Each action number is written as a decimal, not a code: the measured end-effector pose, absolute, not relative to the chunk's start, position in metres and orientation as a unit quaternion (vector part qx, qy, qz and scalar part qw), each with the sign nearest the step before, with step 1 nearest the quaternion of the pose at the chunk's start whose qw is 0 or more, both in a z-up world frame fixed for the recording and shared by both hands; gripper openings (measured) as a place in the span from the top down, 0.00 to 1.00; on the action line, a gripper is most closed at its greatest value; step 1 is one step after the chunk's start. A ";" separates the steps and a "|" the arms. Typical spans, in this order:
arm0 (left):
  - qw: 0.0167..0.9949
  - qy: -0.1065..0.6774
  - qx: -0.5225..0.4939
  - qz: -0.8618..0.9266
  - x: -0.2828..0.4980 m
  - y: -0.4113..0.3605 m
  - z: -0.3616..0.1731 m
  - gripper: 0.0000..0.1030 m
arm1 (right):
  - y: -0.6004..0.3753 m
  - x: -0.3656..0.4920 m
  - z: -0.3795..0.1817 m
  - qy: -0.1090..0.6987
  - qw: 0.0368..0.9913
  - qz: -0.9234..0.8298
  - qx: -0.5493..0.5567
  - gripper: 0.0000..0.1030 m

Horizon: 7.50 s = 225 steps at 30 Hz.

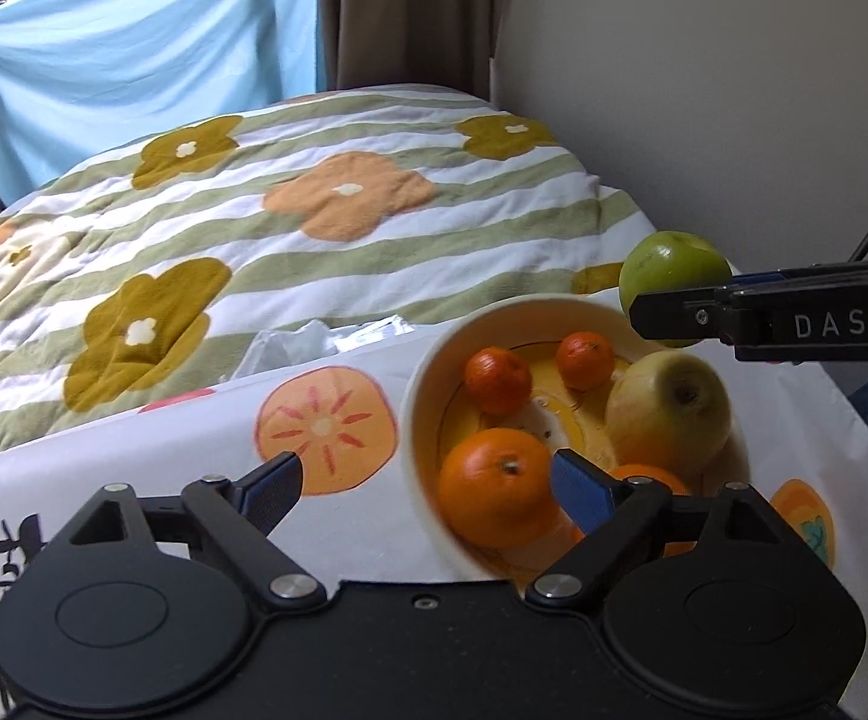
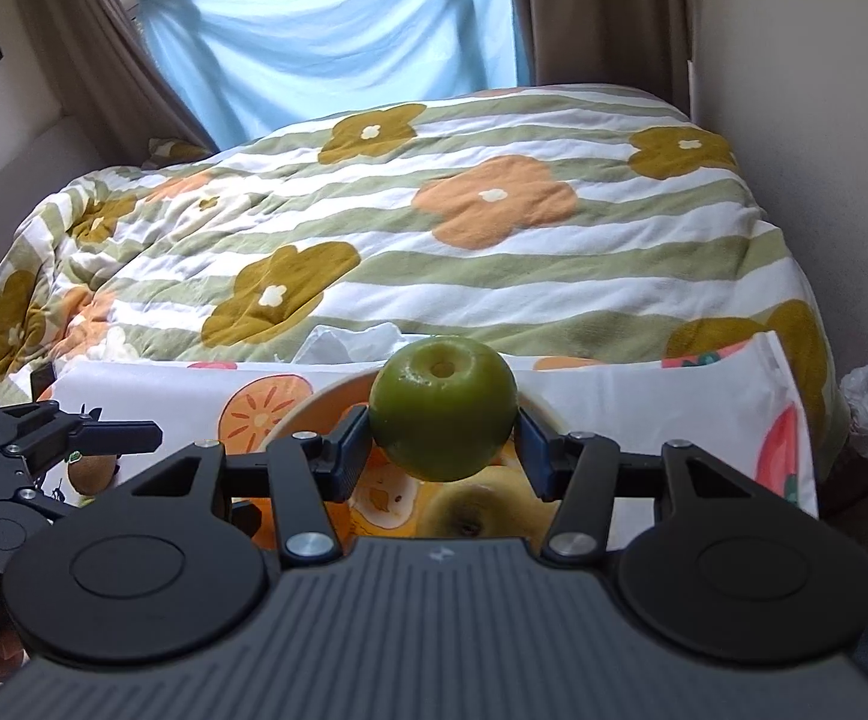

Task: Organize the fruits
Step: 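Lower the green apple into the bowl and open the right tool, then move both tools back from the bowl toward the red cherry tomatoes, then grasp a red cherry tomato with the left tool while the right tool grasps the other, then carry the tomato into the bowl and open the left tool while the right tool carries its tomato, then lower the held cherry tomato into the bowl and open the right tool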

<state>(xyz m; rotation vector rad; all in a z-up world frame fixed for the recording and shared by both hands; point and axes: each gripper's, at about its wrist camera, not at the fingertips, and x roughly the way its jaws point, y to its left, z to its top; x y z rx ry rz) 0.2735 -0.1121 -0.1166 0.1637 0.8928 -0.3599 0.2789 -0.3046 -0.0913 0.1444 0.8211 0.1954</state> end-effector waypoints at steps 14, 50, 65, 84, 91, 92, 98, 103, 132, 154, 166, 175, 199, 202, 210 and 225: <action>0.892 0.436 0.046 -0.111 0.253 -0.067 -0.116 0.10 | -0.258 0.291 -0.118 0.416 0.898 0.145 0.007 0.35; 0.925 0.378 0.029 -0.038 0.166 -0.075 -0.069 0.10 | -0.286 0.217 -0.068 0.351 0.925 0.143 -0.011 0.00; 0.942 0.334 0.038 0.010 0.090 -0.071 -0.047 0.10 | -0.287 0.160 -0.043 0.340 0.924 0.174 -0.014 0.00; 0.907 0.401 0.088 -0.094 0.088 -0.052 -0.118 0.11 | -0.261 0.101 -0.116 0.430 0.895 0.103 0.047 0.00; 0.896 0.415 0.102 -0.119 0.100 -0.054 -0.147 0.18 | -0.255 0.095 -0.138 0.440 0.891 0.076 0.075 0.00; 0.896 0.414 0.106 -0.122 0.102 -0.055 -0.151 0.20 | -0.255 0.095 -0.141 0.441 0.891 0.074 0.078 0.00; 0.889 0.422 0.116 -0.137 0.114 -0.058 -0.167 0.36 | -0.248 0.100 -0.153 0.448 0.887 0.070 0.092 0.10; 0.883 0.428 0.119 -0.152 0.122 -0.061 -0.177 0.47 | -0.240 0.104 -0.159 0.452 0.885 0.070 0.084 0.13; 0.881 0.441 0.102 -0.140 0.111 -0.034 -0.177 0.64 | -0.202 0.126 -0.169 0.465 0.879 0.091 0.054 0.51; 0.906 0.400 0.074 -0.116 0.092 -0.026 -0.111 0.64 | -0.210 0.122 -0.117 0.431 0.896 0.101 0.047 0.56; 0.922 0.354 0.084 -0.133 0.119 -0.050 -0.065 0.64 | -0.240 0.134 -0.064 0.395 0.912 0.090 0.065 0.56; 0.930 0.344 0.070 -0.111 0.159 -0.078 -0.047 0.64 | -0.268 0.178 -0.040 0.384 0.916 0.108 0.049 0.56; 0.902 0.416 0.064 -0.099 0.297 -0.153 -0.106 0.64 | -0.325 0.319 -0.085 0.411 0.899 0.140 0.051 0.56; 0.895 0.429 0.067 -0.100 0.308 -0.158 -0.117 0.64 | -0.328 0.327 -0.092 0.417 0.897 0.139 0.050 0.56; 0.892 0.437 0.056 -0.096 0.318 -0.160 -0.124 0.22 | -0.335 0.339 -0.101 0.424 0.893 0.139 0.051 0.56; 0.903 0.420 0.052 -0.077 0.292 -0.135 -0.108 0.14 | -0.311 0.353 -0.112 0.438 0.884 0.159 0.035 0.56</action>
